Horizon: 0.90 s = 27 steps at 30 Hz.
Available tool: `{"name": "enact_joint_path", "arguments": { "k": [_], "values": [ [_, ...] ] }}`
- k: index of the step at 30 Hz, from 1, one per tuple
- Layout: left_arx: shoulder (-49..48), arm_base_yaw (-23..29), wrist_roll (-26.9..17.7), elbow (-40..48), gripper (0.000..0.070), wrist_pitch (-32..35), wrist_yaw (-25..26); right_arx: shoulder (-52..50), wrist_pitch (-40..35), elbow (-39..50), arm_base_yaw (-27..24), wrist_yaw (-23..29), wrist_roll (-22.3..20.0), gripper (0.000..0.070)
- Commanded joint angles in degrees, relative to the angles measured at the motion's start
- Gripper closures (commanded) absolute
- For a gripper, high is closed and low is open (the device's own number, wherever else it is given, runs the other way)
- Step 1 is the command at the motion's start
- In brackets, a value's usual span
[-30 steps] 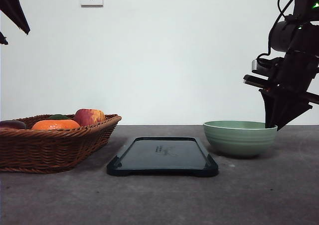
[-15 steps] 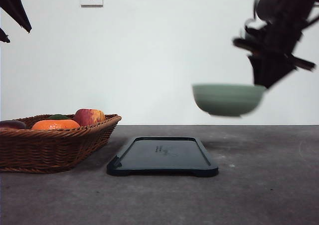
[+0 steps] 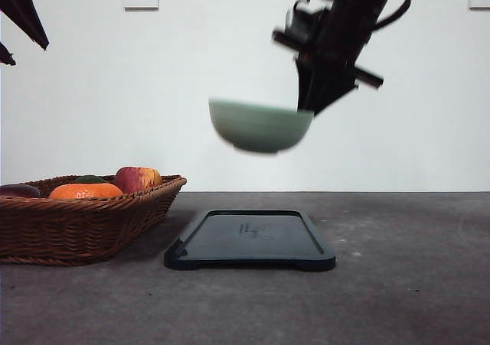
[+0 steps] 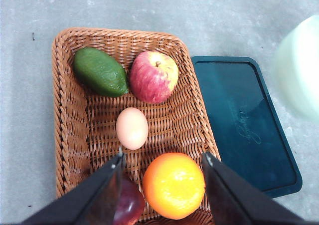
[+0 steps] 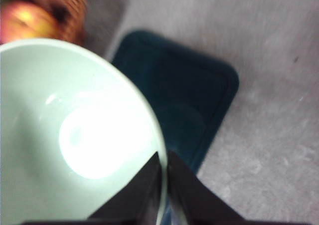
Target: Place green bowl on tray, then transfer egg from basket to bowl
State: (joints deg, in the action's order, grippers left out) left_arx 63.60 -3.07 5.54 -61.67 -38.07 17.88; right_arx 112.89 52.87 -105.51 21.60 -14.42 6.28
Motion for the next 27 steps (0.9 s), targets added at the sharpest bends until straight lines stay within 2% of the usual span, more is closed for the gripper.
{"name": "enact_joint_path", "arguments": {
  "k": [1,16,27],
  "values": [
    [0.6,0.0,-0.2,-1.4,0.039,0.4,0.1,1.9,-0.7,-1.4,1.0,1.0,0.6,0.0699],
    [0.6,0.0,-0.1,-1.4,0.039,0.3,0.1,10.9,-3.8,-1.4,3.4,1.0,0.9,0.0699],
    [0.6,0.0,-0.1,-1.4,0.039,0.3,0.1,12.0,-3.2,-1.4,3.4,2.7,0.8,0.0699]
  ]
}}
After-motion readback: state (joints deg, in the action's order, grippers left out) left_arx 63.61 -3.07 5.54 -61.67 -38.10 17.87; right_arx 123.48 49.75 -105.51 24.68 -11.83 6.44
